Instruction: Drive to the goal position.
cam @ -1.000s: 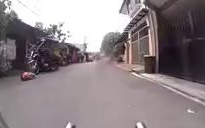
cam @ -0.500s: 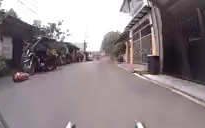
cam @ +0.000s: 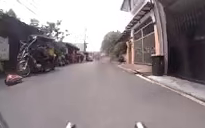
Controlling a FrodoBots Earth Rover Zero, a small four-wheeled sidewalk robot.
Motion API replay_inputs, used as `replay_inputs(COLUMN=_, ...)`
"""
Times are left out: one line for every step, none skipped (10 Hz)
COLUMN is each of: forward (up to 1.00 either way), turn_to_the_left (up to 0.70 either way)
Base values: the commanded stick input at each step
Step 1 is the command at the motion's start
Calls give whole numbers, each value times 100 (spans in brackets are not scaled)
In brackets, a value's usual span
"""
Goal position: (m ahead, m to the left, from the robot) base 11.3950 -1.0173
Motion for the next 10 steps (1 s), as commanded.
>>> replay_inputs(forward=70, turn_to_the_left=0)
replay_inputs(forward=70, turn_to_the_left=0)
replay_inputs(forward=70, turn_to_the_left=0)
replay_inputs(forward=70, turn_to_the_left=0)
replay_inputs(forward=70, turn_to_the_left=0)
replay_inputs(forward=70, turn_to_the_left=0)
replay_inputs(forward=70, turn_to_the_left=0)
replay_inputs(forward=70, turn_to_the_left=0)
replay_inputs(forward=70, turn_to_the_left=0)
replay_inputs(forward=70, turn_to_the_left=0)
